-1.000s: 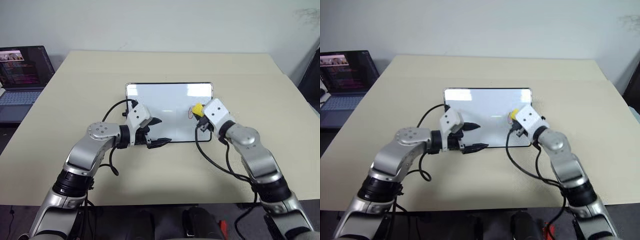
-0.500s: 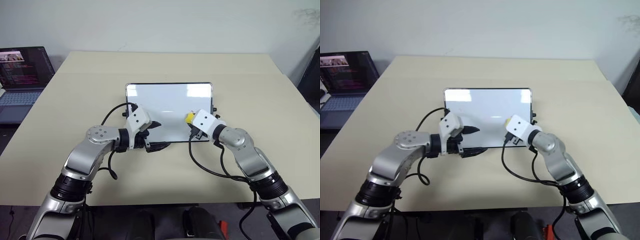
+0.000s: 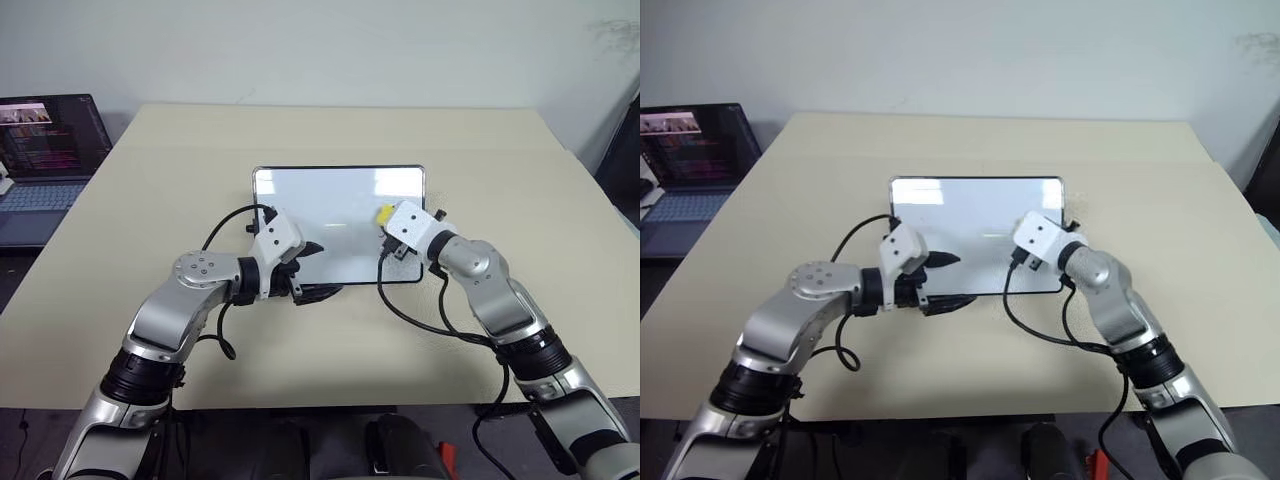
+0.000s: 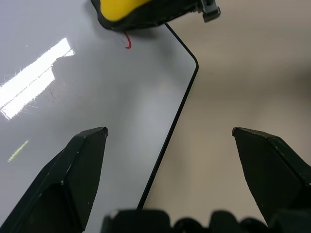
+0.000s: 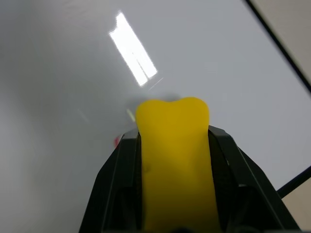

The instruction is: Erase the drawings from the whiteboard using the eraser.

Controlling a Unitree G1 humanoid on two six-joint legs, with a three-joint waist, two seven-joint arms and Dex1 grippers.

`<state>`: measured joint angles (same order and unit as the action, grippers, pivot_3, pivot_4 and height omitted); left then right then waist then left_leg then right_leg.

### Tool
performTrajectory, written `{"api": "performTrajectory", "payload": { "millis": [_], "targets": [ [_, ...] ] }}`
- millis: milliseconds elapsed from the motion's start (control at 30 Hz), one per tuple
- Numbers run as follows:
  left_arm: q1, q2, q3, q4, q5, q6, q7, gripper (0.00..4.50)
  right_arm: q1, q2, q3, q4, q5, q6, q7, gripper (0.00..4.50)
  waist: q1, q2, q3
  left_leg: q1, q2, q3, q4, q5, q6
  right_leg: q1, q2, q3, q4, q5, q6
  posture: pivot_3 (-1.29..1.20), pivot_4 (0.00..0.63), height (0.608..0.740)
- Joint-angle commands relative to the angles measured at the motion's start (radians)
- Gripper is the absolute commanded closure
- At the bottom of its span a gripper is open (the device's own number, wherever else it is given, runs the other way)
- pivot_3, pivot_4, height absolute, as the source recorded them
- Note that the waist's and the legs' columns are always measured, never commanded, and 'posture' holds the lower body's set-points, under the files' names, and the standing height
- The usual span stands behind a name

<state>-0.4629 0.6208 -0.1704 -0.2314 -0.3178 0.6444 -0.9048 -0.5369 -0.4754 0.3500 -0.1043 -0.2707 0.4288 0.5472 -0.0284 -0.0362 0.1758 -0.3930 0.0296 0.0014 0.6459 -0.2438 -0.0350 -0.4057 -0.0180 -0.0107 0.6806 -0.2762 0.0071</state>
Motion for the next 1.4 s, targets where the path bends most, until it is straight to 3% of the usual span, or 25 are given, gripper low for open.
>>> {"api": "performTrajectory", "payload": {
  "millis": [33, 367, 733, 967, 1100, 1400],
  "targets": [
    [-0.005, -0.004, 0.01, -0.043, -0.015, 0.003, 0.005, 0.0, 0.037, -0.013, 0.012, -0.003, -0.015, 0.04, 0.033, 3.09, -0.002, 0.0, 0.0, 0.0, 0.0, 0.0, 0.0, 0.0, 0.0, 0.0, 0.0, 0.0, 0.0, 0.0, 0.0, 0.0, 0.15, 0.74],
    [0.004, -0.008, 0.01, -0.062, -0.017, 0.02, 0.006, 0.0, -0.048, 0.021, -0.07, 0.067, -0.049, -0.004, -0.117, 3.09, -0.002, 0.0, 0.0, 0.003, 0.0, 0.001, 0.0, 0.001, 0.0, 0.001, 0.0, 0.001, 0.001, 0.001, 0.0, 0.0, 0.15, 0.74],
    [0.018, -0.007, 0.015, -0.084, -0.027, 0.038, 0.015, 0.0, 0.027, -0.006, 0.024, -0.009, -0.023, 0.039, 0.086, 3.09, -0.004, 0.0, 0.0, 0.002, 0.0, 0.001, 0.0, 0.0, 0.0, 0.001, 0.0, 0.001, 0.0, 0.001, 0.0, 0.0, 0.15, 0.74],
    [0.021, -0.005, 0.012, -0.081, -0.03, 0.036, 0.017, 0.0, -0.048, 0.053, -0.066, 0.064, -0.055, -0.017, -0.099, 3.09, -0.004, 0.0, 0.0, 0.003, 0.0, 0.001, 0.0, 0.001, 0.0, 0.001, 0.0, 0.002, 0.001, 0.001, 0.0, 0.0, 0.15, 0.74],
    [0.023, -0.005, 0.011, -0.084, -0.03, 0.037, 0.017, 0.0, -0.067, 0.056, -0.082, 0.086, -0.055, -0.037, -0.132, 3.09, 0.0, 0.0, 0.0, 0.002, 0.0, 0.001, 0.0, 0.001, 0.0, 0.001, 0.0, 0.001, 0.0, 0.001, 0.0, 0.0, 0.15, 0.74],
    [0.032, -0.005, 0.012, -0.09, -0.032, 0.037, 0.017, 0.0, 0.019, 0.027, 0.009, 0.011, -0.023, 0.048, 0.063, 3.09, -0.002, -0.001, 0.0, 0.002, 0.001, 0.001, 0.0, 0.0, 0.0, 0.001, 0.0, 0.001, 0.0, 0.001, 0.0, 0.0, 0.15, 0.74]
  ]
}}
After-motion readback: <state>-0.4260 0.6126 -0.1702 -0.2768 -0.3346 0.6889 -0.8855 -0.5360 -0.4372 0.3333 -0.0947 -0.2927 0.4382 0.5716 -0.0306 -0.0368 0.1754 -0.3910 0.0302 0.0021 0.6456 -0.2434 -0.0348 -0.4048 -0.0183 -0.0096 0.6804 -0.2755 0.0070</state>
